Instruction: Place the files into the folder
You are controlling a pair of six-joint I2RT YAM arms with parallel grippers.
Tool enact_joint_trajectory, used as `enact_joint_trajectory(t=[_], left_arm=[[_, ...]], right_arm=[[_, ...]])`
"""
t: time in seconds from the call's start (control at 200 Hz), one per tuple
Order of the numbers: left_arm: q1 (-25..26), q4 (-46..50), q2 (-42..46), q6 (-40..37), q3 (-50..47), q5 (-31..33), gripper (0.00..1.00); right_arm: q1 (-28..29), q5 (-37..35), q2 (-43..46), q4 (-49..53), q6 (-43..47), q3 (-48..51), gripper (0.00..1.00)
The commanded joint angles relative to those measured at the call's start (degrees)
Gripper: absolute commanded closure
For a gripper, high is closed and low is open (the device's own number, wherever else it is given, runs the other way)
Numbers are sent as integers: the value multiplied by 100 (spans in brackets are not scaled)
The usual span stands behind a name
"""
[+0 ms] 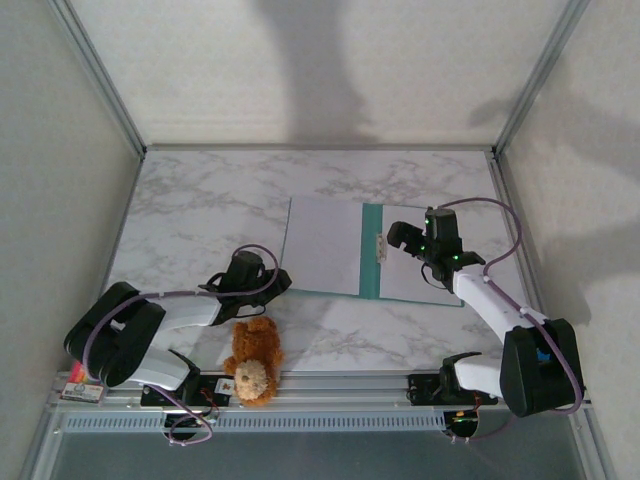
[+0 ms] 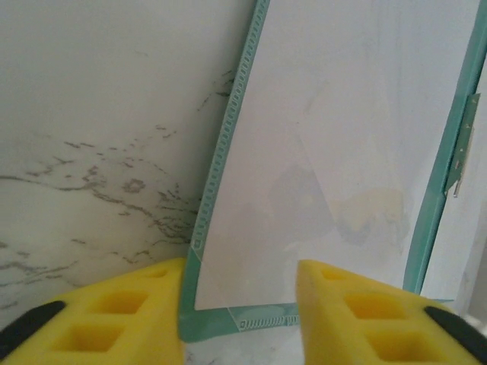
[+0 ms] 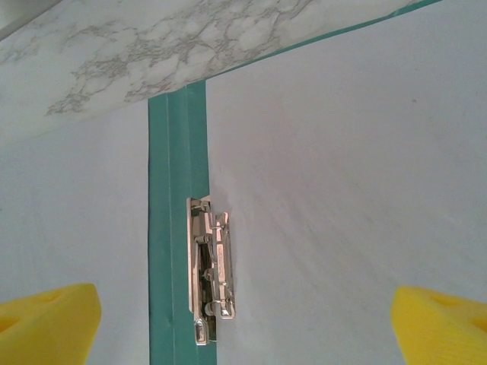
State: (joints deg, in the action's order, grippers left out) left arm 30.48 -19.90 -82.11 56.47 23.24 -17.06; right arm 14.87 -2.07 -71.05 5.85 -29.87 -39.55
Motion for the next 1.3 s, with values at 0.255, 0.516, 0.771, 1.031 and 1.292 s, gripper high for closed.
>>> enact_joint_trajectory(t=[0.255, 0.516, 0.771, 1.031, 1.292], left_arm=[[-171, -546, 252, -215, -151, 30, 80], [-263, -306, 705, -450, -195, 114, 96], [-681, 1388, 2021, -812, -21, 1054, 100], [-1238, 3268, 3370, -1455, 572, 1954, 100], [-1545, 4464, 3083, -2321, 1688, 2152, 100]], right_arm=[[-6, -24, -110, 92, -76, -198, 2], [-5, -48, -59, 120, -48, -194, 2], [-8, -64, -3, 120, -46, -182, 2], [-10, -14, -51, 122, -67, -202, 2], [-5, 9, -59, 133, -72, -211, 2]])
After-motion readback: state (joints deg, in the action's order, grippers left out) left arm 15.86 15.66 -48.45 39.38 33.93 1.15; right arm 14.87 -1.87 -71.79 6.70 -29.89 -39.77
